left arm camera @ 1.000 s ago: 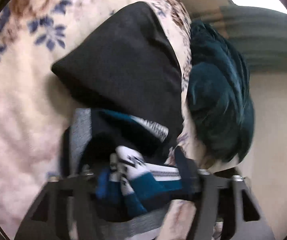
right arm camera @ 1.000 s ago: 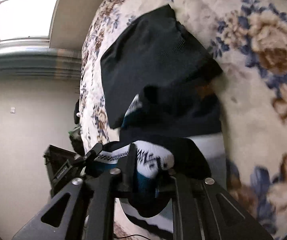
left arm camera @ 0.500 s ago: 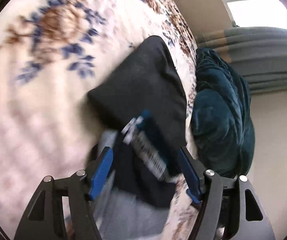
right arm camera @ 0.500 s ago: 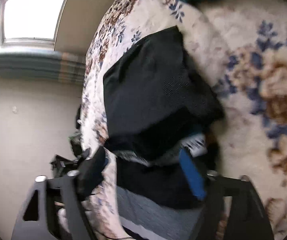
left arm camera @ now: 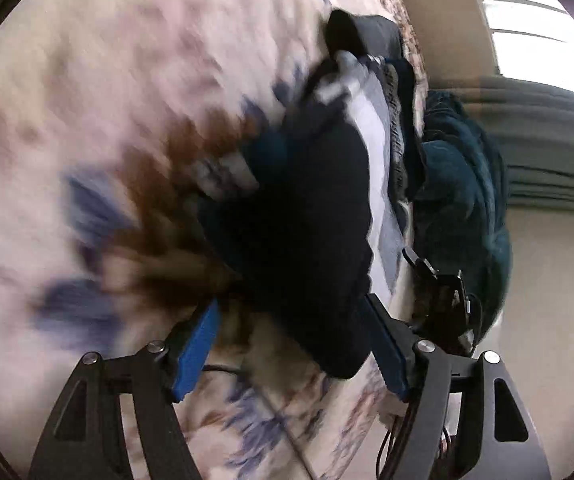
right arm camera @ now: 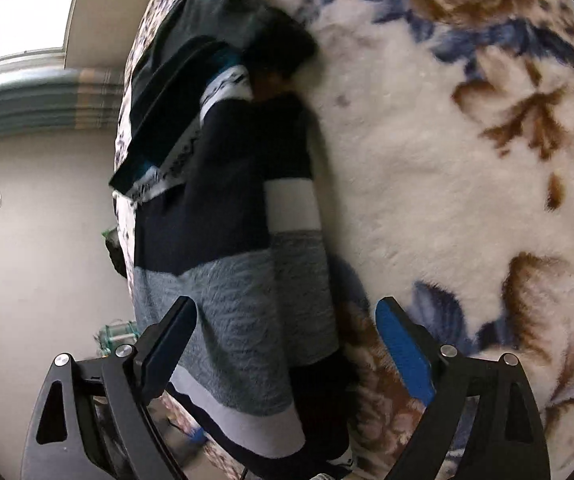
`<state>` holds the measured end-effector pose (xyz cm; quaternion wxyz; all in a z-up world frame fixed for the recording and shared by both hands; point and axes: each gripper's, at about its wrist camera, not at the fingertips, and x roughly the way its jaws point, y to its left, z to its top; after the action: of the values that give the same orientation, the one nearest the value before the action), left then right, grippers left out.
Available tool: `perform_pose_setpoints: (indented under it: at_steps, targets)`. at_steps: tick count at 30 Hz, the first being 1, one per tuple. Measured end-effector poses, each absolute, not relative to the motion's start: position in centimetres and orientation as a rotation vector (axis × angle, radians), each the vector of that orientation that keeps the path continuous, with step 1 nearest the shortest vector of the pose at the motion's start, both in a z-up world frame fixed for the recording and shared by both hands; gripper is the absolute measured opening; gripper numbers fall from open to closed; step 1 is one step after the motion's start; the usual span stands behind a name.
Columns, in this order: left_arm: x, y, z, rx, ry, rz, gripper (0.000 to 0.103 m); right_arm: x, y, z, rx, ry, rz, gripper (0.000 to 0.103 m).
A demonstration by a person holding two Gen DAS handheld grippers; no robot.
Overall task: Fold small clothes
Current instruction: 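Lay the folded hem onto the sweater body with both grippers and press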
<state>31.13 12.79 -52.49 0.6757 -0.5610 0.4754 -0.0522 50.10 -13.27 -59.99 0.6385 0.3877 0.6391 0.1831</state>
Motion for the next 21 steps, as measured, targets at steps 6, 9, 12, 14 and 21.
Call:
perform_pose_setpoints:
  at_steps: [6, 9, 12, 14, 21]
  targets:
    - [35.3, 10.5, -55.6, -1.358, 0.954, -0.059, 0.072, 51.7, -15.0, -60.2, 0.902, 1.464, 0.440, 0.102]
    - [36.4, 10.6, -55.6, -1.348, 0.905, 0.013, 0.067, 52.9, -15.2, -60.7, 0.927, 1.480, 0.472, 0.103]
    - [37.1, 11.5, -54.7, -1.324, 0.901, 0.028, 0.036, 54.7, -13.4, -61.6, 0.911, 1.505, 0.524, 0.103]
    - [37.6, 12.2, -53.9, -1.284, 0.915, 0.019, 0.033, 56.0, -12.1, -62.5, 0.902, 1.509, 0.567, 0.103]
    - [37.8, 15.1, -52.1, -1.190, 0.993, -0.068, 0.029, 57.2, -9.8, -63.8, 0.969, 1.418, 0.623, 0.027]
